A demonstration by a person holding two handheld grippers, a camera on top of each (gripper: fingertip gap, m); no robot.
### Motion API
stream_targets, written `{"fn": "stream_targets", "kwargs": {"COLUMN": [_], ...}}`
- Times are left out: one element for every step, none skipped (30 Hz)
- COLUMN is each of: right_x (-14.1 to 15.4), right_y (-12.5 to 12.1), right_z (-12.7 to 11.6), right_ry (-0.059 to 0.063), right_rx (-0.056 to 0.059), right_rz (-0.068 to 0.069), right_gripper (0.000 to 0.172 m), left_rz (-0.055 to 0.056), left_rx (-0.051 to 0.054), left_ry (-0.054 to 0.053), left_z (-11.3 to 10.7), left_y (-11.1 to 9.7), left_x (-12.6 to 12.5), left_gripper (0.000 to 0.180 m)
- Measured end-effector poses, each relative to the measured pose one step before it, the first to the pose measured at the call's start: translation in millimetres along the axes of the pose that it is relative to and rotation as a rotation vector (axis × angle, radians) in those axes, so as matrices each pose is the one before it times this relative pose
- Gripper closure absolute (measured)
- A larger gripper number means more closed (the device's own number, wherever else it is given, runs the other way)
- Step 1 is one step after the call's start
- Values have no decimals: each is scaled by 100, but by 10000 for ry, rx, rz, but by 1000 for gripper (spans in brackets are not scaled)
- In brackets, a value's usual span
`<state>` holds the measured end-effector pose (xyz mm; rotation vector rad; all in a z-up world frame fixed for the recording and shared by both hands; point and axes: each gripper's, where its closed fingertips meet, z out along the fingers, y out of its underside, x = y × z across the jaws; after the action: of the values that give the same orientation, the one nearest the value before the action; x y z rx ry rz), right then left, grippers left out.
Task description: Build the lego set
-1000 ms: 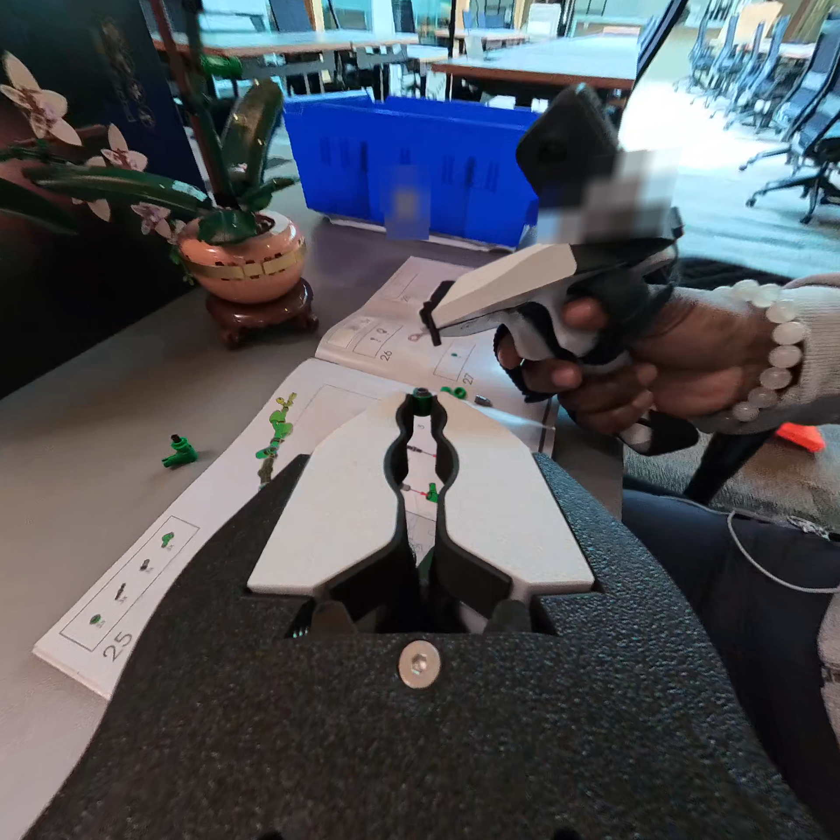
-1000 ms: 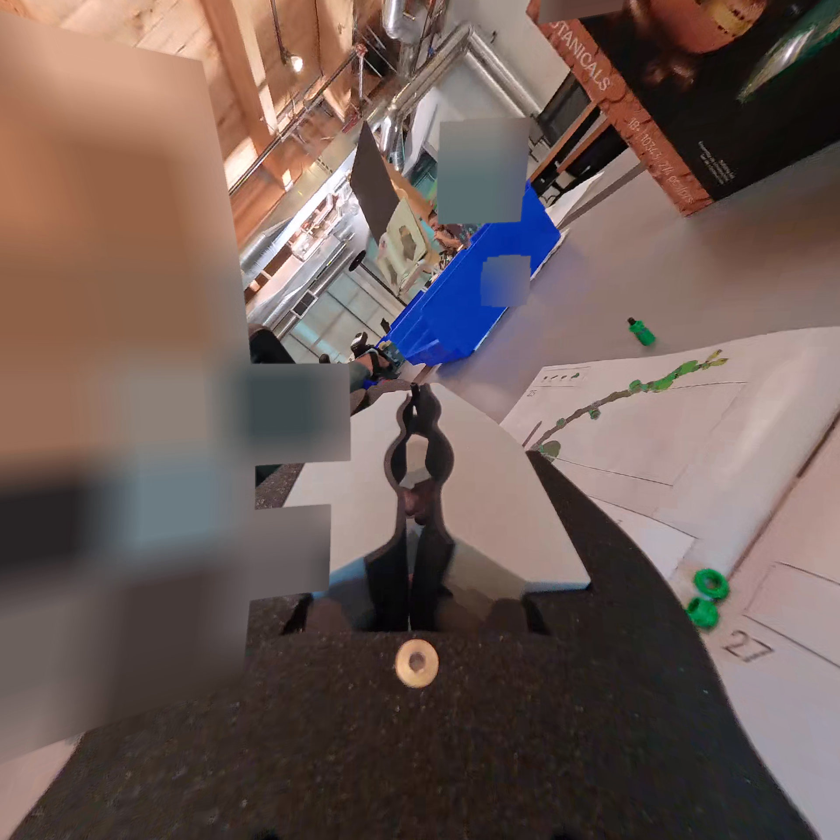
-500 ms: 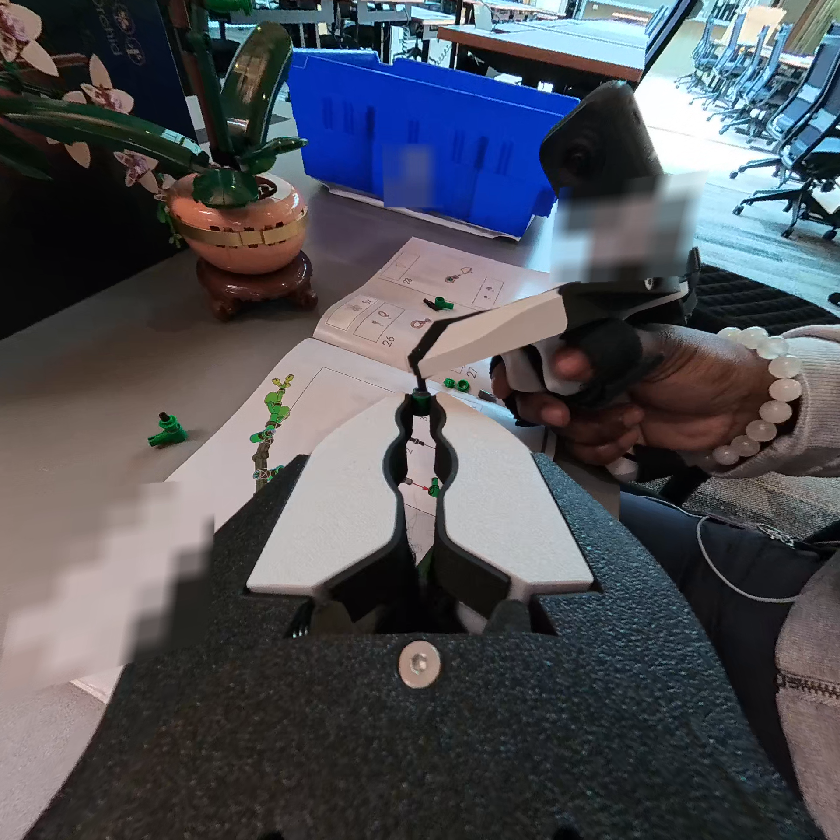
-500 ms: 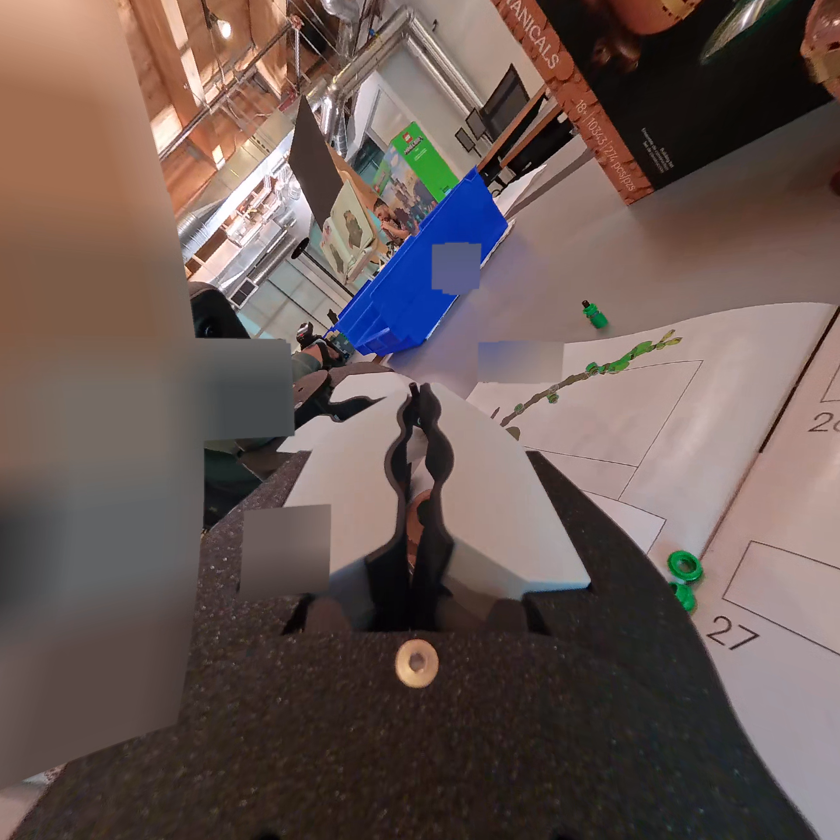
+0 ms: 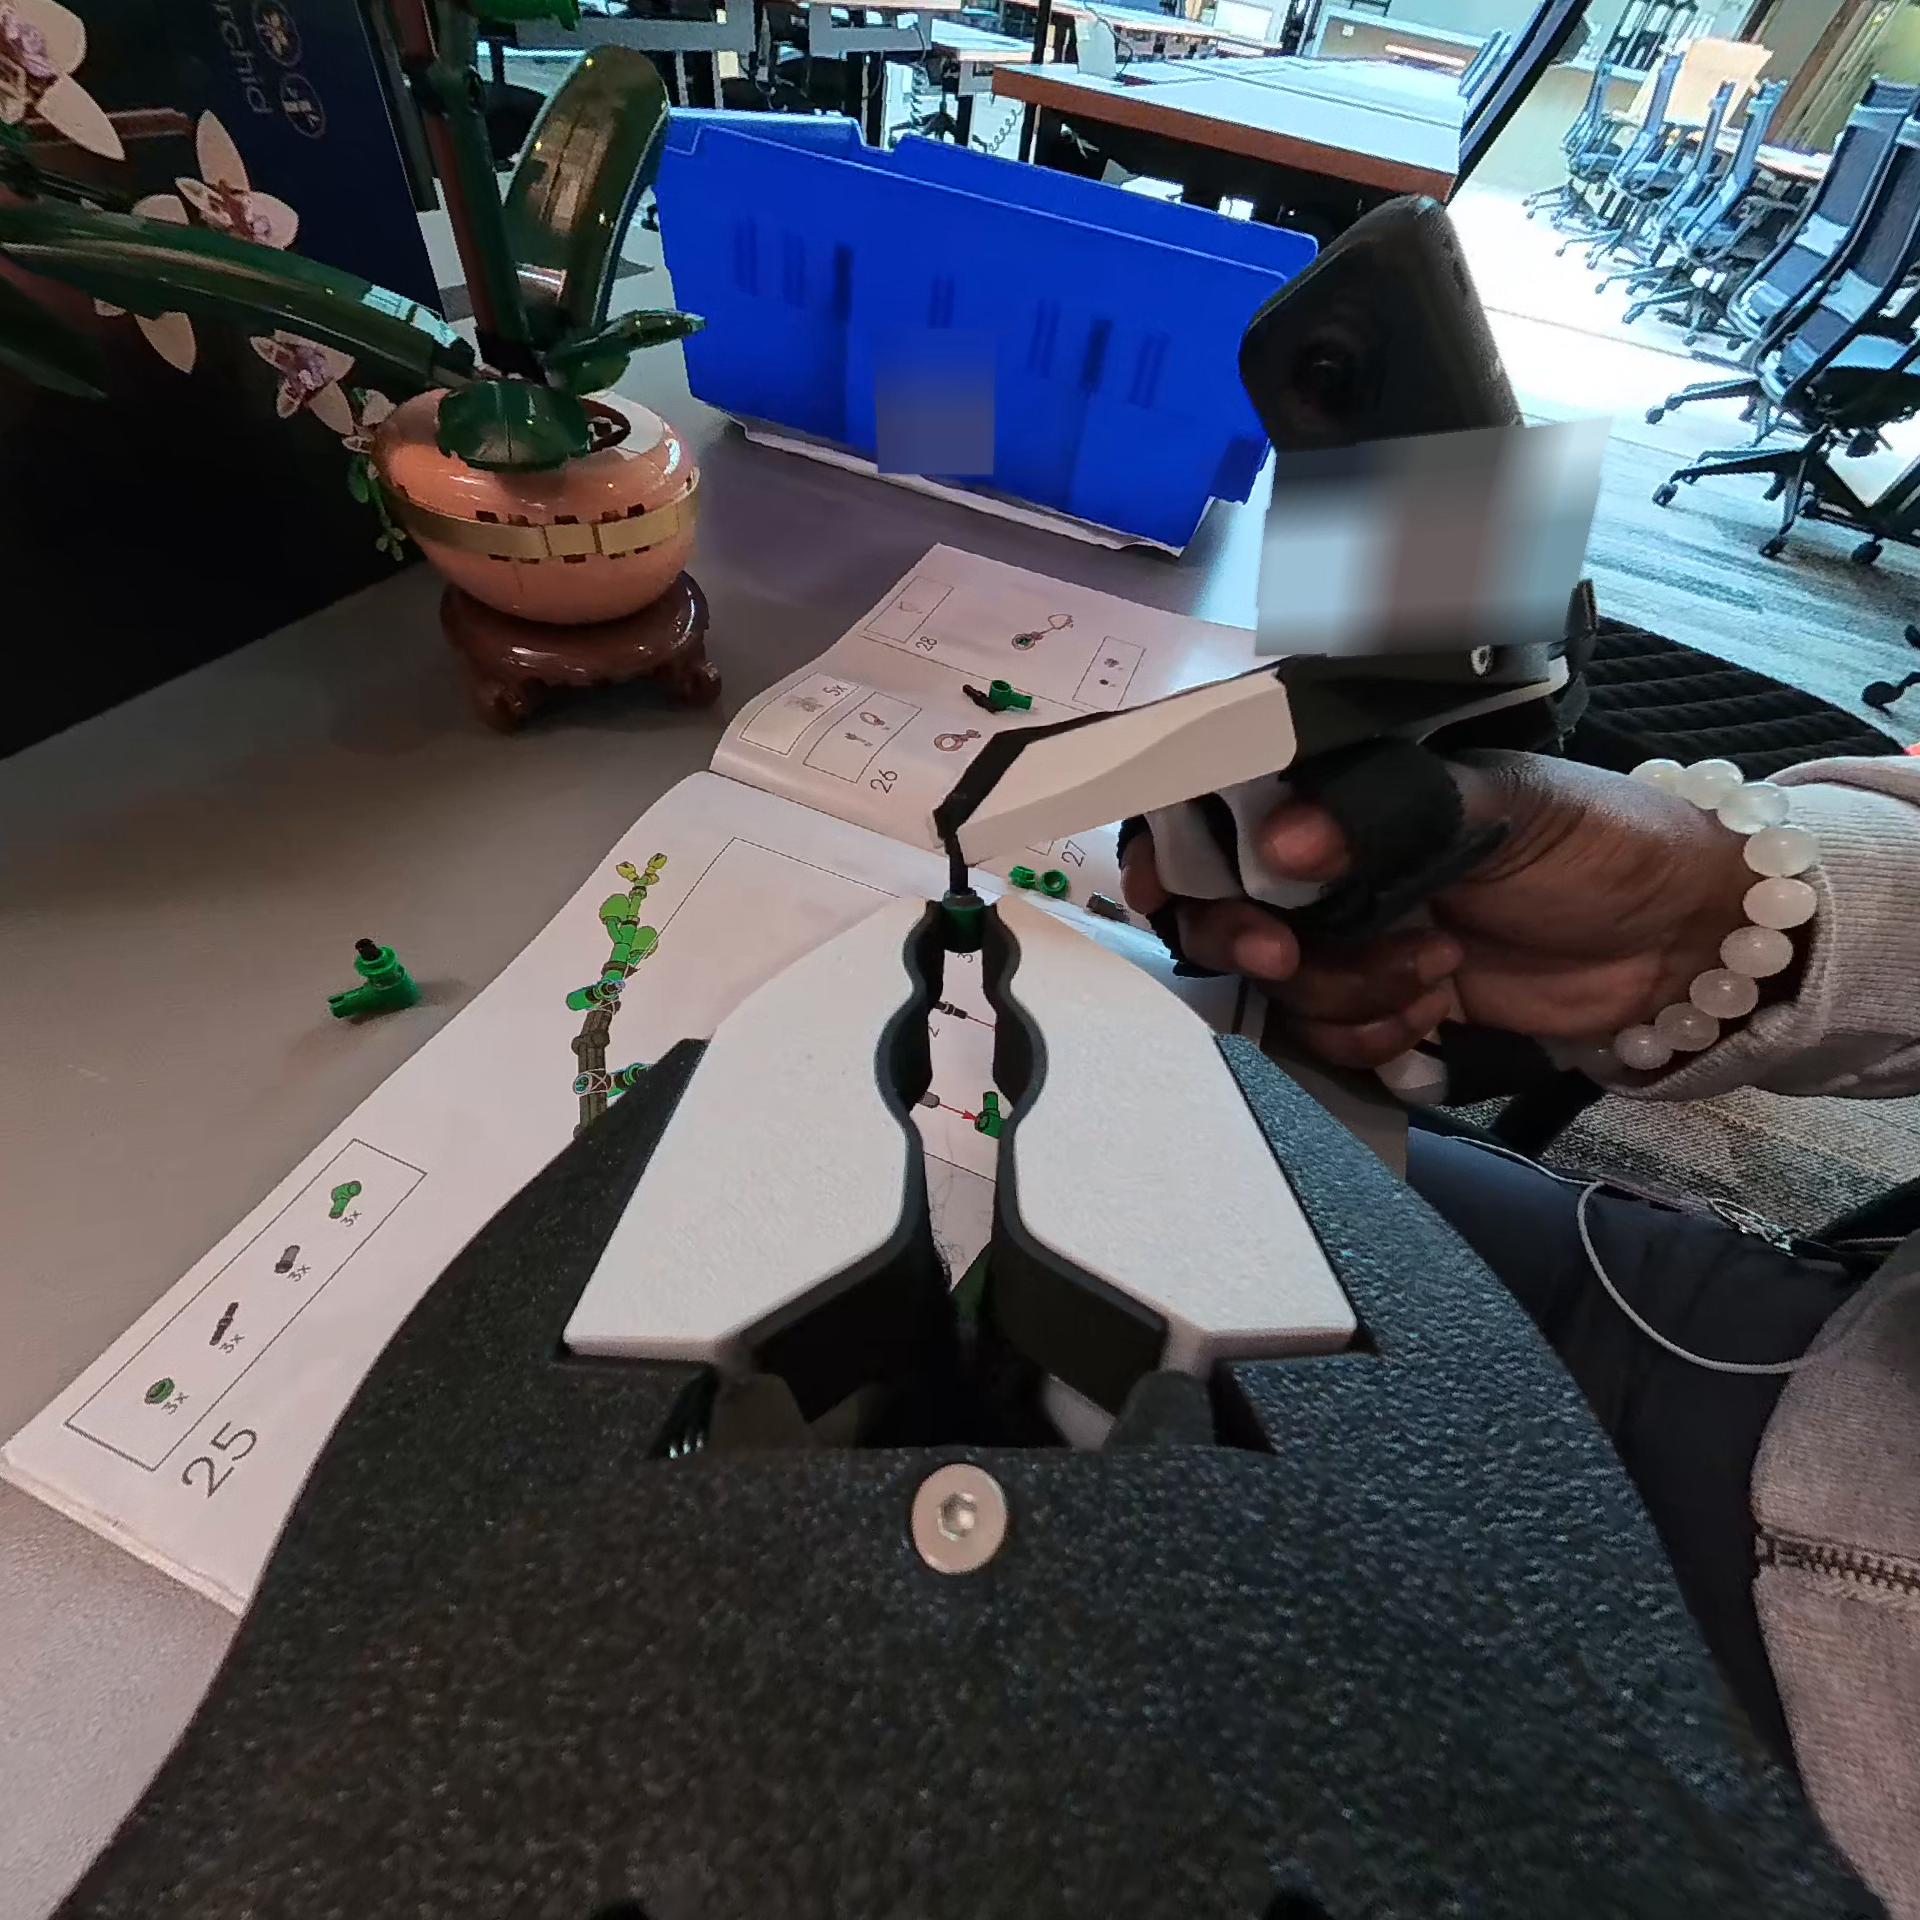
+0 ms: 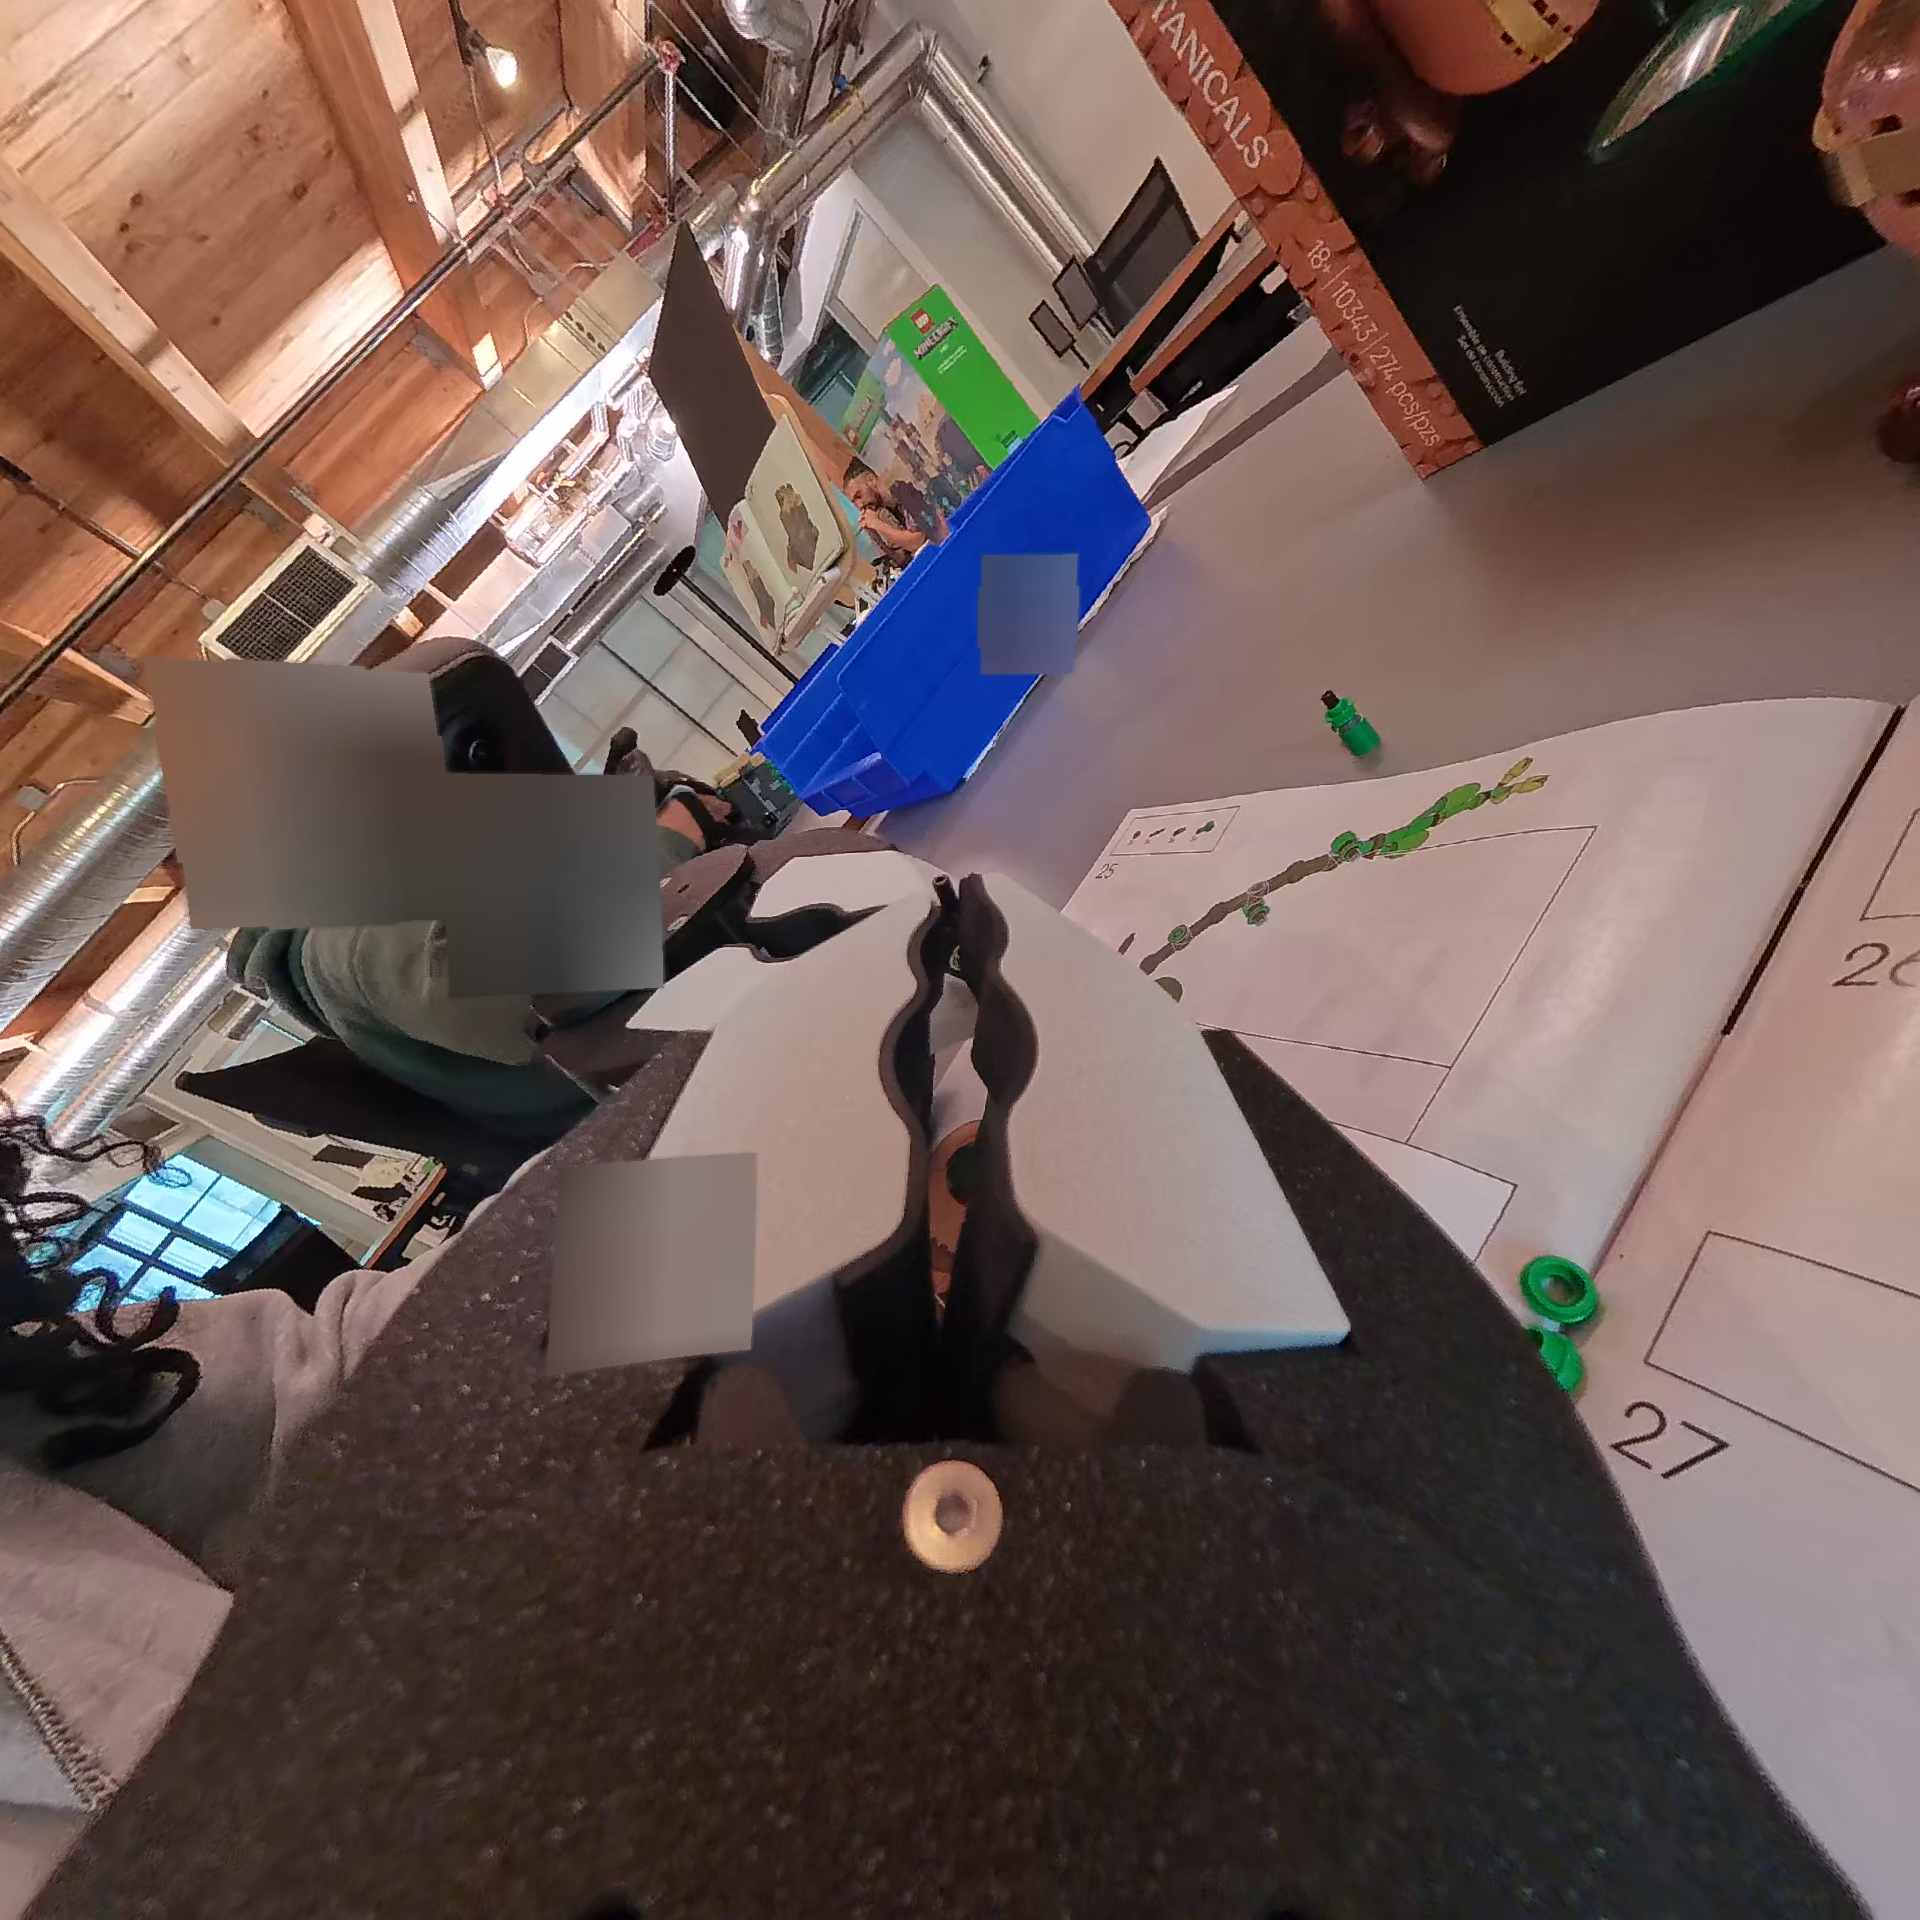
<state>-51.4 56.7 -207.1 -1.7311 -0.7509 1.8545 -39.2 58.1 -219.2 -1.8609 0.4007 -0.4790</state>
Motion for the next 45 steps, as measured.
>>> {"fn": "stream_targets", "kwargs": {"right_x": [-2, -46, -70, -71, -36, 4, 58, 10, -14, 30, 13, 2, 6, 16, 37, -2, 40, 2, -46, -85, -44, 113, -110, -106, -69, 62, 49, 63, 45, 59, 80, -3, 101, -72, -43, -298, -350, -179, -80, -130, 319, 804, 1019, 686, 134], "right_y": [7, -2, 18, 3, 2, 16, 5, -3, -16, 34, 14, 33, 40, 32, 24, 72, 141, 284, 224, -16, -120, -113, -52, -65, -99, -69, -60, -3, 11, 22, -2, 25, -61, -232, -618, -668, -310, 257, 602, 1013, 1372, 1353, 1130, 774, 152], "right_z": [-7, -20, -14, -47, 16, -2, 12, 9, -11, -23, -41, -16, -12, -14, 13, -30, -22, 40, 48, -19, -53, -31, 31, 25, -34, -25, -20, -6, -1, 25, 55, -8, -77, -148, -239, -250, -215, -232, -283, -287, -305, -249, -28, 246, 451], "right_ry": [1, -46, -40, -53, -2, 11, 9, -16, -1, 36, 31, 17, 6, -2, 15, 16, 14, 22, 51, -2, 15, 117, -57, -76, -46, 9, -25, -11, -26, 0, -25, -50, 6, -140, -185, -247, -164, 52, 177, 159, 424, 728, 826, 566, 182], "right_rx": [-10, 2, -8, 15, -12, -18, -17, -10, -3, -9, -21, -25, -31, -31, -36, -72, -100, -199, -124, 38, 150, 91, 51, 61, 79, 34, 21, -32, -38, -60, -28, -48, -4, 49, 36, -104, -552, -1054, -1319, -1576, -1863, -1766, -1548, -1318, -941], "right_rz": [-6, -1, -5, -32, -30, 6, 37, 18, -13, -27, -26, -12, 3, 5, -10, -16, -4, -12, -84, -108, -37, -74, -51, -12, 4, 85, 133, 111, 101, 91, 87, 113, 194, 187, 276, 261, 24, -365, -819, -1201, -1368, -1373, -1217, -1051, -886], "right_gripper": [170, 170, 170, 170, 170, 170, 170, 170, 170, 170, 170, 170, 170, 170, 170, 170, 170, 170, 170, 172, 172, 172, 172, 172, 172, 172, 172, 172, 172, 172, 172, 172, 172, 172, 170, 167, 165, 162, 160, 157, 155, 152, 150, 150, 149], "left_rz": [0, -13, -30, -21, -2, 9, 1, 1, 4, 11, 21, 25, 21, 25, 46, 95, 143, 193, 140, 18, -60, -133, -102, -21, -6, -47, -81, -78, -41, 1, 27, 33, 28, 7, -28, -68, -96, -119, -99, -60, -15, -16, -41, -34, -19], "left_rx": [-15, 16, 49, 45, 7, -10, -9, 7, 4, -12, -23, -18, -16, -8, -19, -56, -83, -101, -46, 10, 41, 146, 91, 27, 46, 47, 52, 72, 34, -22, -26, -6, 11, 15, -20, -20, 24, -6, -51, -74, -91, -58, -10, -9, 3], "left_ry": [-2, 3, 11, 38, 17, -1, -6, 9, 14, 0, -8, -6, 2, -7, -18, 3, 8, 39, -73, -22, 53, 15, 80, -19, -30, 14, 12, -3, 9, -19, -11, 7, 6, -28, -55, -96, -27, -7, -23, -26, -40, -68, -74, -77, -123], "left_z": [11, -4, -57, -34, -21, -21, -10, 0, -8, 13, 15, 13, 17, 15, 36, 46, 68, 151, 47, -10, -30, -120, -87, -12, -39, -43, -60, -83, -49, 14, 63, 8, -6, -9, 18, 12, -63, -85, -134, -124, -173, -190, -168, -157, -218], "left_y": [12, -7, -63, -41, -2, 10, 15, -9, -4, 21, 34, 22, 16, 9, 29, 57, 104, 94, 44, -15, -50, -174, -98, -39, -48, -57, -54, -82, -34, 31, 16, 9, -6, -23, 15, 28, -17, 5, 71, 67, 99, 54, -4, 11, 19], "left_x": [-3, 0, -14, 46, 17, 12, 6, 3, -1, 4, 2, 17, 16, 8, 20, 105, 134, 266, 71, -8, 19, -103, -12, -37, -36, -31, -67, -88, -43, -20, 9, 25, 21, -31, -72, -174, -128, -121, -192, -112, -234, -234, -229, -256, -255], "left_gripper": [174, 174, 174, 175, 175, 174, 174, 175, 175, 175, 175, 175, 175, 175, 175, 175, 175, 175, 175, 175, 175, 175, 175, 175, 175, 175, 175, 175, 175, 175, 175, 174, 174, 174, 174, 175, 175, 174, 174, 174, 174, 174, 174, 174, 174]}}
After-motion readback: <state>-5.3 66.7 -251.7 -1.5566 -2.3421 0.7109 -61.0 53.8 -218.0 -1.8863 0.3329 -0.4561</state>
